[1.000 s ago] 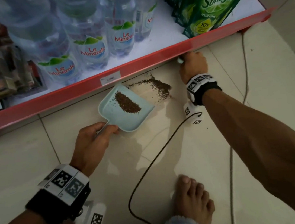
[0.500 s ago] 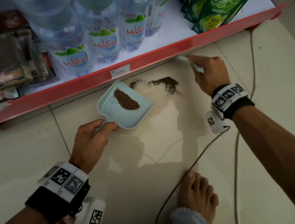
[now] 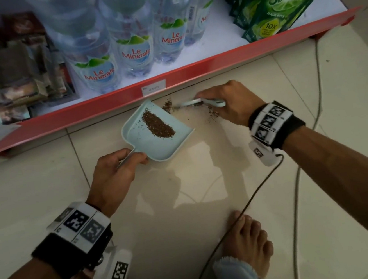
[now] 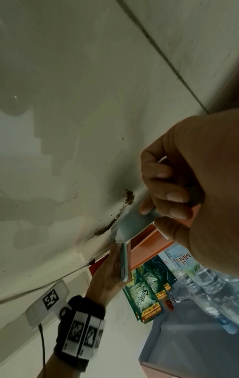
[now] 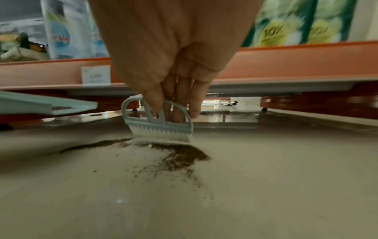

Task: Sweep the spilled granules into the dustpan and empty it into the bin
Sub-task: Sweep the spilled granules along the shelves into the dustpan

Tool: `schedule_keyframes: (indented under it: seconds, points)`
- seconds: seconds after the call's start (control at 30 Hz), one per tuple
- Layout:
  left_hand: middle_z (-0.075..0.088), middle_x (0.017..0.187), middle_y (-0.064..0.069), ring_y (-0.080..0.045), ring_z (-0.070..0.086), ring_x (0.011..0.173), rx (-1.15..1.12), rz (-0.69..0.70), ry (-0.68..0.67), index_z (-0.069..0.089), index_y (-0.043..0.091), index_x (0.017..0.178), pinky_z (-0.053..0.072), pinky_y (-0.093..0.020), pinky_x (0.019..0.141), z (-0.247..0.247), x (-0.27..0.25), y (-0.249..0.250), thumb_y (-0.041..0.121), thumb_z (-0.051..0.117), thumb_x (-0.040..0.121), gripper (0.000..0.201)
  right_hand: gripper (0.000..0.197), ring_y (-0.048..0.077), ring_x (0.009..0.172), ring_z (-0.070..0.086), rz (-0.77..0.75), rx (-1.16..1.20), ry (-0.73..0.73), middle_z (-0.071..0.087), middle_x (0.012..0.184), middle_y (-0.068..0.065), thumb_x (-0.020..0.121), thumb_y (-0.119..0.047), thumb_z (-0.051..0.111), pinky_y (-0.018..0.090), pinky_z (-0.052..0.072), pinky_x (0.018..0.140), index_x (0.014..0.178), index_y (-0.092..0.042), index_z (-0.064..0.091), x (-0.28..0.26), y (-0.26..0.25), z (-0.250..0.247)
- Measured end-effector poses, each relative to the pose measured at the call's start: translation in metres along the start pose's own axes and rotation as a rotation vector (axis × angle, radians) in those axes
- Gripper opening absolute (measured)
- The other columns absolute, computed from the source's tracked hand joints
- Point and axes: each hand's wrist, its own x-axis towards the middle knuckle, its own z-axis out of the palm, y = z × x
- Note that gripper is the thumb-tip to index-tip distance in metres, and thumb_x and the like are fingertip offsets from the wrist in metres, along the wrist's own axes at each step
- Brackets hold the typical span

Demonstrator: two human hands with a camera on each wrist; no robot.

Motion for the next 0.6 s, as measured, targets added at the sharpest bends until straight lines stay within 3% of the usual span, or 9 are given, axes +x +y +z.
schedule_keyframes:
  seconds: [0.13,0.2,0.27,0.37,0.5,0.6]
  points:
    - [0.034,0.052,0.0,-0.014,0.032,0.047,-0.014,-0.002,0.012,0.073,0.02,0.071,0.026,-0.026,0.051,-0.004,-0.004,-0.002,0.055,0.062,0.062,0.038,0.03,0.034,0.07,0.067,0.234,-0.1,0.195,0.074,0.087,0.015,0.088,-0.003,0.054,0.038,0.053,0.065,0.109,-0.017,0.071,-0.006,0.025,-0.008]
    - [0.034,0.052,-0.001,-0.015,0.032,0.048,-0.013,-0.006,0.015,0.073,0.021,0.071,0.026,-0.026,0.051,-0.004,-0.005,-0.003,0.055,0.062,0.062,0.038,0.032,0.041,0.079,0.064,0.429,-0.182,0.196,0.071,0.087,0.02,0.084,0.0,0.051,0.04,0.051,0.07,0.105,-0.015,0.07,0.004,0.032,-0.005]
    - [0.034,0.051,0.001,-0.015,0.032,0.047,-0.015,-0.007,0.011,0.073,0.021,0.07,0.026,-0.026,0.051,-0.004,-0.008,-0.004,0.055,0.062,0.063,0.036,0.036,0.042,0.09,0.064,0.541,-0.189,0.169,0.071,0.097,0.021,0.085,0.0,0.05,0.041,0.051,0.079,0.11,-0.015,0.07,0.014,0.029,0.003]
    - [0.034,0.052,0.002,-0.013,0.032,0.047,-0.014,-0.002,0.011,0.073,0.021,0.071,0.026,-0.025,0.051,-0.003,-0.013,-0.006,0.051,0.063,0.067,0.032,0.04,0.035,0.087,0.067,0.422,-0.086,0.095,0.073,0.1,0.017,0.089,-0.001,0.051,0.038,0.054,0.085,0.12,-0.018,0.069,0.021,0.012,0.014]
    - [0.036,0.048,0.006,-0.011,0.033,0.045,-0.011,-0.004,0.033,0.073,0.02,0.072,0.028,-0.025,0.052,-0.008,-0.018,-0.01,0.047,0.062,0.072,0.029,0.024,0.026,0.064,0.064,0.078,0.051,-0.015,0.074,0.082,0.008,0.095,-0.012,0.056,0.031,0.052,0.066,0.111,-0.017,0.072,0.009,-0.007,0.002]
    - [0.036,0.047,0.008,-0.01,0.034,0.045,-0.015,-0.017,0.051,0.073,0.02,0.071,0.028,-0.025,0.052,-0.011,-0.018,-0.012,0.049,0.063,0.07,0.03,0.022,0.028,0.064,0.064,0.11,-0.016,0.062,0.073,0.08,0.008,0.094,-0.009,0.056,0.027,0.047,0.063,0.107,-0.016,0.072,0.001,0.002,-0.006]
